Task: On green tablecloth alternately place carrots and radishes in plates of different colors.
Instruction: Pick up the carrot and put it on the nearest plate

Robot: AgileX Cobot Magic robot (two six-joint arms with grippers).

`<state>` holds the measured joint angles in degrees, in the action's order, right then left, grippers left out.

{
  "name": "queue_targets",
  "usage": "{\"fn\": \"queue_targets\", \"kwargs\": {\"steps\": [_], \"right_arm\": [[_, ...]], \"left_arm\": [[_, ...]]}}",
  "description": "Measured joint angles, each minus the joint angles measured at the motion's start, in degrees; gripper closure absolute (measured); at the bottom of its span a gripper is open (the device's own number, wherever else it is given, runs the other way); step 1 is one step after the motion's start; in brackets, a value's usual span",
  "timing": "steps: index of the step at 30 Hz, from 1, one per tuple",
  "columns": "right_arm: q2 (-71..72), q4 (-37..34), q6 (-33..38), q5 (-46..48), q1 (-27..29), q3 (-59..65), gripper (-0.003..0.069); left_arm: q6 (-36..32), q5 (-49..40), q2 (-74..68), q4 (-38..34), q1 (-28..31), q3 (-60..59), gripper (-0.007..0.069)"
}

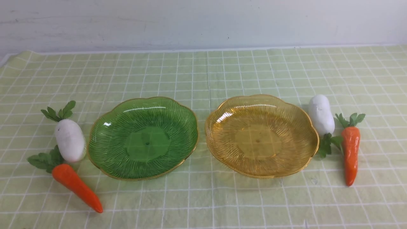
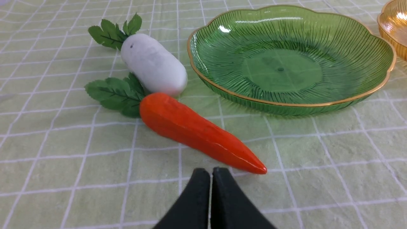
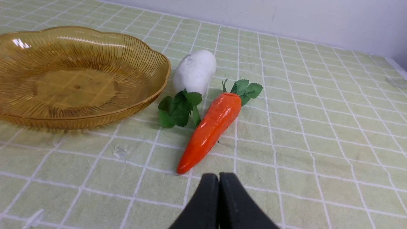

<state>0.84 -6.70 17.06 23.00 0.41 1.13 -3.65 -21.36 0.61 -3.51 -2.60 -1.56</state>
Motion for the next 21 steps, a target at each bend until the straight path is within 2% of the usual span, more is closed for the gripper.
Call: {"fn": "queue_targets", "kwargs": {"steps": [5, 9, 12, 14, 18, 21], "right_arm": [[0.00, 0.00, 0.00, 0.00, 0.00, 0.00, 0.0674], [0.00, 0.00, 0.00, 0.00, 0.00, 0.00, 0.0674], [0.00, 0.00, 0.00, 0.00, 0.00, 0.00, 0.0674], [0.00, 0.25, 0.00, 0.00, 0.00, 0.00, 0.0674], [0.00, 2.03, 0.00, 0.16, 0.00, 0.00, 0.0674], [0.00, 1.58, 0.00, -1.08, 0.00, 0.05, 0.0674]], "left_arm": [[5.04, 5.14, 0.00, -8.06, 0.00, -0.07, 0.0632], [11.55, 12.80, 0.00, -23.89, 0.00, -0.07, 0.0632], [12.52, 21.06, 0.00, -33.02, 0.00, -0.07, 0.0632], [12.56, 25.78, 0.00, -36.41, 0.00, -0.07, 0.0632], [10.53, 31.30, 0.00, -38.24, 0.00, 2.66, 0.0632], [4.57, 25.05, -0.88, -35.20, 0.00, 12.62, 0.0632]]}}
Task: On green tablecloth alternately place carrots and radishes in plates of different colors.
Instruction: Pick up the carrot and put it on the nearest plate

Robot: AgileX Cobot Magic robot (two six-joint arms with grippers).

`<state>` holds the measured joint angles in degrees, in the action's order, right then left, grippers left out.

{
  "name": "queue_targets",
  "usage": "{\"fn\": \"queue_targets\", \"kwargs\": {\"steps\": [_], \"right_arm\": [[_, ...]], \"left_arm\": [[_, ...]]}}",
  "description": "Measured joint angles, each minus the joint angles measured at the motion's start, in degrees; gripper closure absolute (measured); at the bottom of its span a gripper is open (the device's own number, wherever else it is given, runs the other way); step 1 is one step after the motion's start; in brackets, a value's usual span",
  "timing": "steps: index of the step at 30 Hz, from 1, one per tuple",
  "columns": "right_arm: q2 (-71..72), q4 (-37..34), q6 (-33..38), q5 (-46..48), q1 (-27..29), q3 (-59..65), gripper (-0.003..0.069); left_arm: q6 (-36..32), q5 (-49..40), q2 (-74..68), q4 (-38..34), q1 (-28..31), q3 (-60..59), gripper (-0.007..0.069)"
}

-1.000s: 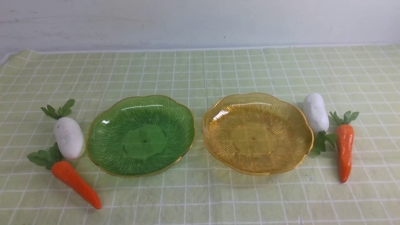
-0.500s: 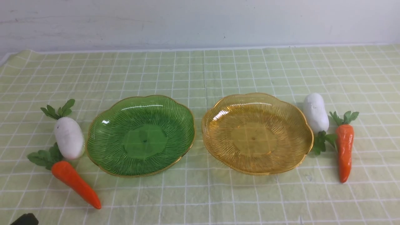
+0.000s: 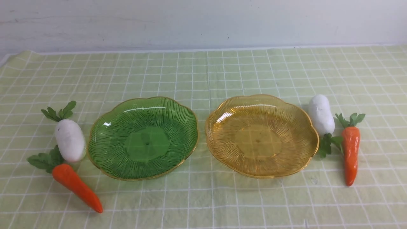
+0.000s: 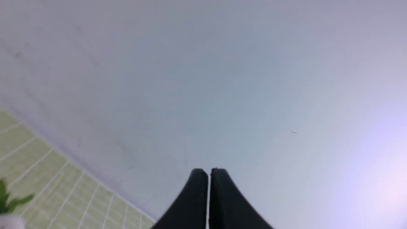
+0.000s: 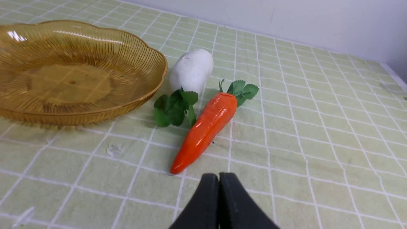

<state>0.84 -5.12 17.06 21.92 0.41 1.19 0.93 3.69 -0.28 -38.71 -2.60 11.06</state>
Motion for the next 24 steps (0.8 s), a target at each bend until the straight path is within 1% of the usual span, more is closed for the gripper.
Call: {"fn": "queue_targets", "kwargs": {"steps": [1, 2, 4, 5, 6, 7, 8, 9, 10, 11, 12, 13, 14, 15, 18, 19, 20, 21, 23, 24], "right_arm": [[0.00, -2.91, -0.22, -1.95, 0.00, 0.26, 0.0674], [0.00, -3.45, -0.28, -2.24, 0.00, 0.35, 0.0674], [0.00, -10.10, -1.61, -5.00, 0.00, 0.54, 0.0674], [0.00, -14.68, -2.79, -6.70, 0.00, 0.54, 0.0674], [0.00, -18.74, -3.86, -8.12, 0.00, 0.54, 0.0674], [0.00, -27.34, -6.04, -10.70, 0.00, 0.54, 0.0674], [0.00, -31.66, -6.95, -11.77, 0.00, 0.54, 0.0674], [0.00, -36.89, -7.73, -12.71, 0.00, 0.54, 0.0674], [0.00, -38.89, -8.10, -13.14, 0.00, 0.54, 0.0674], [0.00, -45.69, -8.56, -14.68, 0.00, 0.54, 0.0674], [0.00, -48.77, -8.56, -15.28, 0.00, 0.54, 0.0674], [0.00, -49.30, -8.40, -15.53, 0.00, 0.54, 0.0674], [0.00, -52.16, -6.31, -16.67, 0.00, 0.54, 0.0674], [0.00, -53.03, -4.12, -17.13, 0.00, 0.54, 0.0674], [0.00, -55.59, -1.29, -17.32, 0.00, 0.54, 0.0674], [0.00, -55.91, -1.08, -17.32, 0.00, 0.54, 0.0674], [0.00, -56.81, -0.19, -16.17, 0.00, 0.30, 0.0674], [0.00, -56.86, 0.14, -15.81, 0.00, 0.19, 0.0674], [-0.90, -56.02, 2.48, -8.21, 0.00, -4.67, 0.0674], [-1.47, -55.65, 2.80, -6.97, 0.00, -5.78, 0.0674]], "left_arm": [[-3.51, -7.16, -2.54, 2.34, 0.00, 5.74, 0.0632], [-3.92, -8.22, -2.98, 2.94, 0.00, 6.45, 0.0632], [-6.91, -18.71, -7.96, 6.03, 0.00, 12.56, 0.0632], [-7.49, -25.22, -11.49, 7.93, 0.00, 15.60, 0.0632], [-7.36, -30.45, -14.64, 9.53, 0.00, 17.87, 0.0632], [-5.53, -41.43, -22.43, 13.00, 0.00, 21.68, 0.0632], [-4.70, -43.54, -25.09, 14.99, 0.00, 23.16, 0.0632], [-3.38, -48.62, -29.44, 17.62, 0.00, 24.61, 0.0632], [-3.14, -49.33, -30.29, 17.62, 0.00, 24.84, 0.0632], [-0.93, -53.60, -36.78, 22.39, 0.00, 26.27, 0.0632], [0.89, -54.87, -40.50, 24.62, 0.00, 26.84, 0.0632], [1.51, -55.09, -42.67, 25.75, 0.00, 27.08, 0.0632], [3.64, -55.54, -47.61, 27.89, 0.00, 27.68, 0.0632], [4.72, -55.54, -51.79, 29.05, 0.00, 28.17, 0.0632], [6.65, -55.48, -61.27, 29.95, 0.31, 30.02, 0.0629], [6.69, -55.48, -61.27, 29.95, 0.41, 30.02, 0.0629], [7.05, -55.35, -66.72, 29.78, 1.11, 31.99, 0.0628], [7.05, -55.35, -67.28, 29.78, 1.23, 32.23, 0.0628], [7.04, -54.87, -73.40, 28.55, 3.37, 35.42, 0.0628], [7.00, -54.76, -74.12, 28.45, 3.55, 35.89, 0.0628]]}}
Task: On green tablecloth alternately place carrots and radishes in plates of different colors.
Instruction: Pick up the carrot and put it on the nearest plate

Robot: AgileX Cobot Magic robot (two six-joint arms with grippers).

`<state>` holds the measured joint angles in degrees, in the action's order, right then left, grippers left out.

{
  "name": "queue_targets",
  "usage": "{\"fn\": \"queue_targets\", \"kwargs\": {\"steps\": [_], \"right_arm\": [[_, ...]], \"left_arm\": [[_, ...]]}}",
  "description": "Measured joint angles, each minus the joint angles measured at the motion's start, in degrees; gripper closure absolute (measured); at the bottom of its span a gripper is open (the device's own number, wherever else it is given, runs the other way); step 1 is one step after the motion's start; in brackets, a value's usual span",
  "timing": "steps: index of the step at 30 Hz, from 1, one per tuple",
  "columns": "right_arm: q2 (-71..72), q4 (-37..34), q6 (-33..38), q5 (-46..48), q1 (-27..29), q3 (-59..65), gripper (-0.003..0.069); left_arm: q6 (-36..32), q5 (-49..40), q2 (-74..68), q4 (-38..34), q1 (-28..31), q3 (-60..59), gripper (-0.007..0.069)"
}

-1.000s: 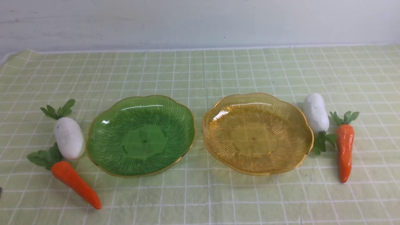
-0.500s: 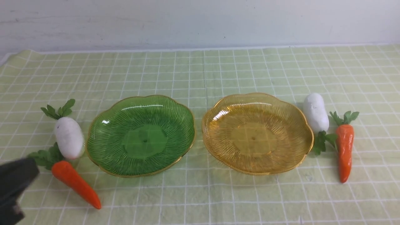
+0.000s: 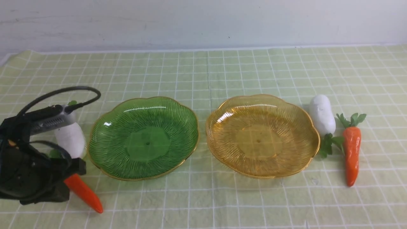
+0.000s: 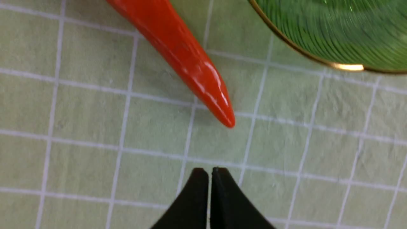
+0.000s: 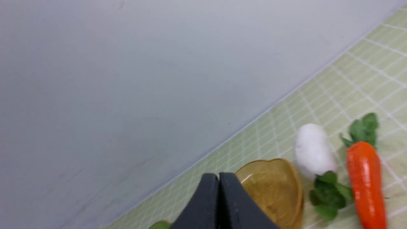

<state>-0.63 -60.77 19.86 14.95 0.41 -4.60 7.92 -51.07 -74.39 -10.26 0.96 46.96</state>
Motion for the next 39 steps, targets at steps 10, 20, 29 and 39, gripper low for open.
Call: {"fn": "queue_targets", "kwargs": {"steps": [10, 20, 29, 39], "right_arm": [[-33.90, 23.35, 0.32, 36.64, 0.00, -31.38, 0.0674], [-50.28, 32.32, 0.32, 42.58, 0.00, -39.44, 0.0674], [-51.06, 32.42, -1.36, 42.08, 0.00, -39.49, 0.0674], [-56.68, 47.77, -15.40, 41.78, 2.20, -43.66, 0.0674]], "left_arm": [[-1.72, 4.78, -8.65, -5.05, 8.10, 5.12, 0.0628], [-4.35, 11.07, -18.16, -8.67, 8.45, 5.23, 0.0417], [-4.48, 13.11, -24.52, -8.61, 8.45, 5.28, 0.0137], [-4.48, 3.46, -18.50, -1.16, 8.45, 5.94, 0.0409]]}}
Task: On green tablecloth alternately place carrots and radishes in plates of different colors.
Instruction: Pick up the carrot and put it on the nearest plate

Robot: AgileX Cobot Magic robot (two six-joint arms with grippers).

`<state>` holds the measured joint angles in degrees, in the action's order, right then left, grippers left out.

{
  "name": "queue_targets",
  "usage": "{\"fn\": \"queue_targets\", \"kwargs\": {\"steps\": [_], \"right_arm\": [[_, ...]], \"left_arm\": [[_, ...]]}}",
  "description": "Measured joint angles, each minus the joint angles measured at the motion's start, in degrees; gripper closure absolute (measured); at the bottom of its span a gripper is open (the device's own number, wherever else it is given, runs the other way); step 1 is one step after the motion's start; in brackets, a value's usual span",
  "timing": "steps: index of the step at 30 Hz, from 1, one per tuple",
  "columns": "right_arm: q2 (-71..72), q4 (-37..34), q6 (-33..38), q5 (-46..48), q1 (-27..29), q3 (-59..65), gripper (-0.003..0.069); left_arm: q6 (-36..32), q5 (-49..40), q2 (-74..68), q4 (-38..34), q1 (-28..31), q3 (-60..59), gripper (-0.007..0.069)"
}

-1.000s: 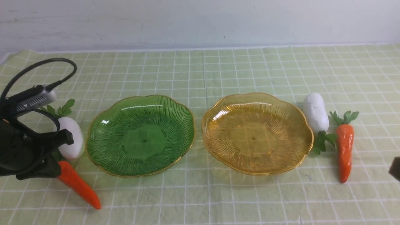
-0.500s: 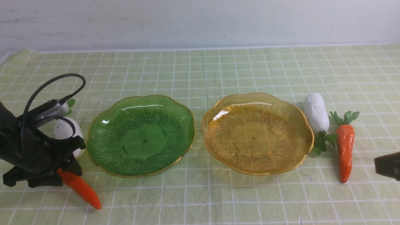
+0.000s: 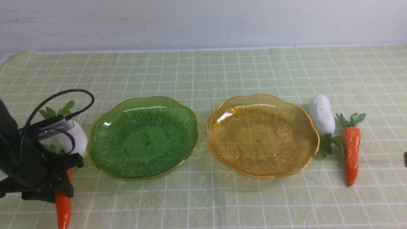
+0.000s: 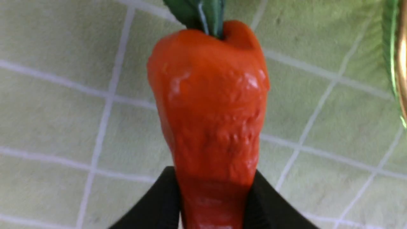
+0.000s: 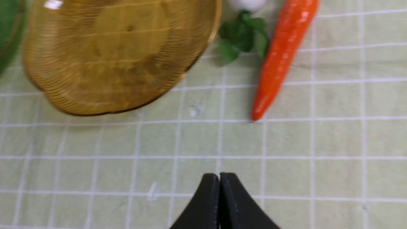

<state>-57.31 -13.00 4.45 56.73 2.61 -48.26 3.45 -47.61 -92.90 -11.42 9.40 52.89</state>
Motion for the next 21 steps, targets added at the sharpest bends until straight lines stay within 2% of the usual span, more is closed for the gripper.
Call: {"fn": "queue_targets", "kwargs": {"steps": [4, 7, 10, 12, 14, 16, 17, 19, 21], "right_arm": [[-5.77, 3.83, -4.46, 0.13, 2.21, -2.78, 0.0674], [-11.36, 4.27, -5.58, -0.97, 3.47, -4.43, 0.0674], [-18.60, 3.74, -6.17, -5.48, 3.59, -5.07, 0.0652], [-21.68, 3.22, -6.41, -7.76, 3.62, -5.19, 0.0631], [-26.01, 1.88, -6.19, -11.05, 3.62, -5.25, 0.0578], [-30.68, -0.30, -5.04, -14.48, 3.62, -5.34, 0.0484], [-31.03, -0.80, -4.80, -14.72, 3.62, -5.34, 0.0467], [-35.58, -5.17, -1.39, -17.32, 3.62, -5.46, 0.0327], [-36.79, -6.71, 0.25, -17.91, 3.62, -5.45, 0.0284]], "left_arm": [[0.00, -1.50, 7.39, -0.69, -1.10, 0.23, 0.0409], [-1.42, -0.45, 13.22, -2.69, -4.39, 0.83, 0.0409], [-7.38, 2.32, 15.63, -5.12, -10.88, 3.84, 0.0409], [-8.93, 2.85, 14.74, -6.44, -13.36, 5.66, 0.0409], [-9.86, 3.00, 12.61, -8.41, -16.07, 8.54, 0.0409], [-10.26, 3.07, 8.38, -9.54, -18.63, 12.17, 0.0409], [-10.31, 3.07, 7.61, -9.55, -19.03, 12.78, 0.0409], [-10.38, 3.20, 1.43, -9.55, -19.72, 16.88, 0.0409], [-10.38, 3.34, -0.58, -9.49, -19.79, 18.36, 0.0409]]}}
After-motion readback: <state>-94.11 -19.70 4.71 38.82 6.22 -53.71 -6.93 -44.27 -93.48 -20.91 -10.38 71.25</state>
